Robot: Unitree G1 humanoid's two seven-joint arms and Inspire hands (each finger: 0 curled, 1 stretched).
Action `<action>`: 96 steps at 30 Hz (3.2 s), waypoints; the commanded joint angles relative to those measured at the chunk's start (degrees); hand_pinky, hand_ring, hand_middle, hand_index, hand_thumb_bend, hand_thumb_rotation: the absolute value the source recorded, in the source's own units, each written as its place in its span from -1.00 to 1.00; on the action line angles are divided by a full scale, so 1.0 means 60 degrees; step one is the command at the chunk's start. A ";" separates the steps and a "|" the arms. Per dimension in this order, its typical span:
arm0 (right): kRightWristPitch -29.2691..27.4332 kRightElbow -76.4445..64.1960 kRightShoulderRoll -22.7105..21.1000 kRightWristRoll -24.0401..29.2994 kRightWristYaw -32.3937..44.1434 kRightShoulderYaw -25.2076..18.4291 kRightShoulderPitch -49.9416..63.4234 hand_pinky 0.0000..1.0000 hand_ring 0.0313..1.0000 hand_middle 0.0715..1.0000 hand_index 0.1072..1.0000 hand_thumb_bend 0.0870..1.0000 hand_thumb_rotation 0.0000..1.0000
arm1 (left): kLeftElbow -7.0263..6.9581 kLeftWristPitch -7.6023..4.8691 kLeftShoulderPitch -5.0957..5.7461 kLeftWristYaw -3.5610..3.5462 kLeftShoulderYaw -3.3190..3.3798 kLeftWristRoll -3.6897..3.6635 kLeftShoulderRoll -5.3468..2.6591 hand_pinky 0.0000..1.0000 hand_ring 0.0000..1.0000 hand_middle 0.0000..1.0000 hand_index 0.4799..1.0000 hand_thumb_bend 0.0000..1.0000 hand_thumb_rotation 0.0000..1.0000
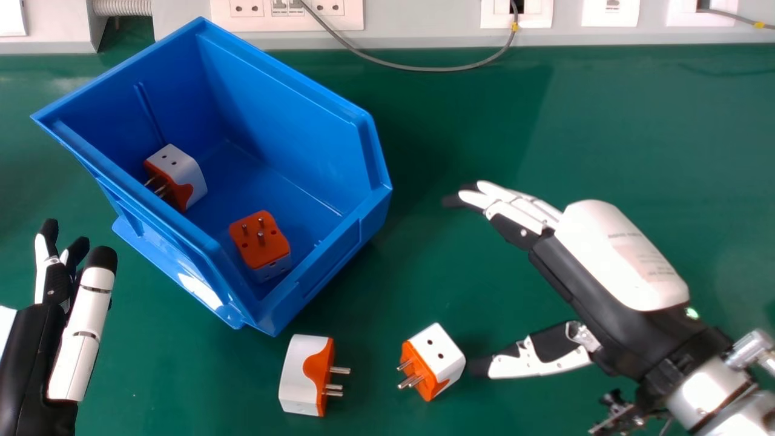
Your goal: Pick all objects and put in blue box
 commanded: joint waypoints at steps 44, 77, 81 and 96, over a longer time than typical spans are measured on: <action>-0.0285 0.3182 -0.0583 -0.1009 0.2982 0.2655 -0.4192 0.72 0.84 0.84 0.72 0.47 -0.81 | -0.0865 0.0493 0.0025 0.0059 -0.0090 0.0099 -0.0035 0.80 0.93 0.98 1.00 -0.13 0.99; -0.1046 0.5796 0.0361 -0.2747 0.1640 0.4128 -0.5647 0.64 0.75 0.75 0.63 0.05 -0.95 | -0.1040 0.0613 0.0082 -0.0065 0.0048 -0.0133 0.0011 0.77 0.92 0.98 1.00 -0.12 0.98; -0.1319 0.6121 0.0377 -0.2837 0.1303 0.4208 -0.5760 0.59 0.72 0.70 0.60 -0.03 -0.97 | -0.0991 0.0582 0.0061 -0.0081 0.0068 -0.0185 0.0008 0.77 0.92 0.98 1.00 -0.12 0.98; -0.2667 0.7475 0.0504 -0.3301 -0.1219 0.4399 -0.5938 0.05 0.22 0.26 0.06 -0.16 -0.91 | -0.0950 0.0675 -0.0019 -0.0147 0.0253 -0.0429 0.0089 0.77 0.92 0.98 1.00 -0.16 0.98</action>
